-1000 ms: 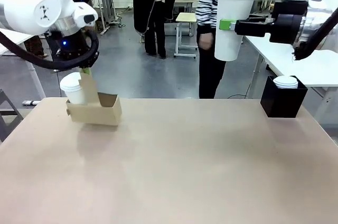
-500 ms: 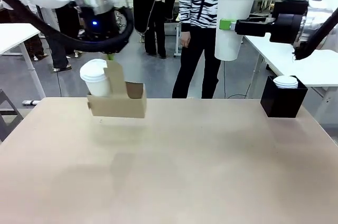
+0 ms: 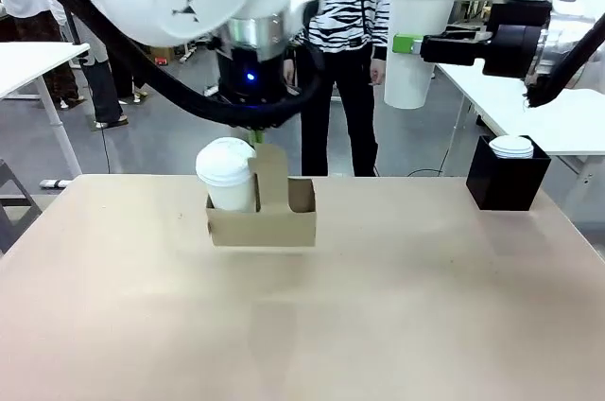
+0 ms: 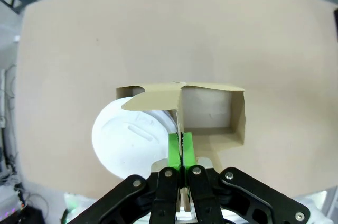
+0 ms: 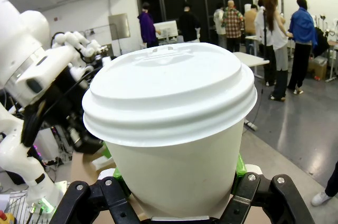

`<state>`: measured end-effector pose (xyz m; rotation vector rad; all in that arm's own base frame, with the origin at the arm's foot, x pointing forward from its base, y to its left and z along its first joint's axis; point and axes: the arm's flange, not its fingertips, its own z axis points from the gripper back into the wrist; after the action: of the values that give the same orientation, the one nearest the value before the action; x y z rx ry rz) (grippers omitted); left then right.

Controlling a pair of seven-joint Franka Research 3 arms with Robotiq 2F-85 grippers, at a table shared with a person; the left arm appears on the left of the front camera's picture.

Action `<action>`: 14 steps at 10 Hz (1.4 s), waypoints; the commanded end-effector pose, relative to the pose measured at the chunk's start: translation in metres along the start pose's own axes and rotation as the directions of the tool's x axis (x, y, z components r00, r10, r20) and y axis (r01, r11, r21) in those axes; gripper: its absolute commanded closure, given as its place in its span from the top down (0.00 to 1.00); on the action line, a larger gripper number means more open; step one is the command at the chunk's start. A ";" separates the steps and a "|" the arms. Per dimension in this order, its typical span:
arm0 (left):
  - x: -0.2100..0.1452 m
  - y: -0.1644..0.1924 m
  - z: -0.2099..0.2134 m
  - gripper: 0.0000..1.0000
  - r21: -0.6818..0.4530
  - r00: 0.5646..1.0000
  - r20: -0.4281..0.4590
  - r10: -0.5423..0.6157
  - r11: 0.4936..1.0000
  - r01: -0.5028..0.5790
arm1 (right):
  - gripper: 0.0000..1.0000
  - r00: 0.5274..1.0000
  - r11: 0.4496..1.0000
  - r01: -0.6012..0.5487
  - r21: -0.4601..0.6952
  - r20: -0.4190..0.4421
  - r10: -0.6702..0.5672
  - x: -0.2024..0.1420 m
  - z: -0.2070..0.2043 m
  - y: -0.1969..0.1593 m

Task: Pour a drink into a cup and package it in a carrier.
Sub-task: Position the Cup Carrier in the center of the table, then insert the held 600 ml Paper Cup into the Cup Carrier.

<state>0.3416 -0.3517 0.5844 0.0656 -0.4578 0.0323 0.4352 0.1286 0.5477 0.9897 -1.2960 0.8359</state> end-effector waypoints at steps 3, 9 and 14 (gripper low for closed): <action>-0.050 -0.028 -0.013 0.02 0.011 0.999 0.031 0.013 1.000 -0.014 | 0.81 1.000 1.000 0.000 -0.012 0.006 0.000 0.006 -0.005 -0.001; -0.083 -0.049 -0.068 0.02 -0.002 1.000 0.008 0.002 1.000 -0.001 | 0.81 1.000 1.000 0.000 -0.012 0.006 0.000 0.006 -0.005 -0.001; -0.076 -0.049 -0.080 0.02 -0.012 0.999 -0.043 0.001 1.000 -0.001 | 0.81 1.000 1.000 0.000 -0.012 0.006 0.000 0.006 -0.005 -0.001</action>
<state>0.3133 -0.3947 0.4759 0.0549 -0.4074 0.0332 0.4353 0.1284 0.5475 0.9891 -1.2959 0.8354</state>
